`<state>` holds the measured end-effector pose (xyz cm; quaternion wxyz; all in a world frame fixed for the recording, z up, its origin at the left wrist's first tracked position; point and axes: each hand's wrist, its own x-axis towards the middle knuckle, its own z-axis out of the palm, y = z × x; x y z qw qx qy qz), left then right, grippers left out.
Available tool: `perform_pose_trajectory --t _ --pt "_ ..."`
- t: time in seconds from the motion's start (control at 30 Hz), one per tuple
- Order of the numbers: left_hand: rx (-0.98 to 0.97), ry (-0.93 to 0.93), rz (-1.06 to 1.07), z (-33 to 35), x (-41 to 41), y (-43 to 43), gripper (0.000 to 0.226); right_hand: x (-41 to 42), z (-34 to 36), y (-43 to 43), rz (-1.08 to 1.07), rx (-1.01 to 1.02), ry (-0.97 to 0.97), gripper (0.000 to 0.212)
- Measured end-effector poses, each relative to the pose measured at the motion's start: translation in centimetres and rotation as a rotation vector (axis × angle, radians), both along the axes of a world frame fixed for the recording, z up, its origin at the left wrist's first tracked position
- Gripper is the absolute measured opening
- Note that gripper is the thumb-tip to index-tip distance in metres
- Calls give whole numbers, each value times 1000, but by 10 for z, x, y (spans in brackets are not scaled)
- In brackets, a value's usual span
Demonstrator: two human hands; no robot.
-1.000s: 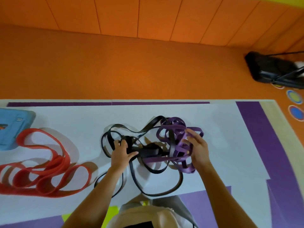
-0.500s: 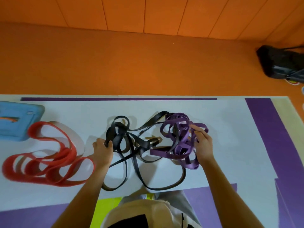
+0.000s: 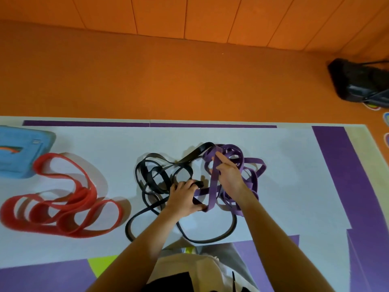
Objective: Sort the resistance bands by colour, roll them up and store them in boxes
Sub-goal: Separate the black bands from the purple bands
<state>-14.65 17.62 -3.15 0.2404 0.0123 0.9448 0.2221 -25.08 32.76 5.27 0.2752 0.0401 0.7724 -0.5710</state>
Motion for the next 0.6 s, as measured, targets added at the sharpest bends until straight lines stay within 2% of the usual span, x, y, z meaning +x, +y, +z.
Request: perform_pose_trajectory --t 0.1,0.2,0.3,0.43,0.53,0.6 --pt "30 88 143 -11 10 -4 47 -4 -14 2 156 217 56 62" --pt "63 129 219 -16 15 -9 35 -7 -35 7 321 452 154 56" --pt "60 123 247 -15 14 -4 38 -2 -51 5 355 605 252 43" --pt "44 179 200 -10 7 16 57 7 -58 0 151 742 400 16" --pt "146 184 190 -7 2 31 63 14 -66 2 147 893 472 5" --pt "205 151 139 -8 -4 37 59 18 -70 9 111 980 502 5"
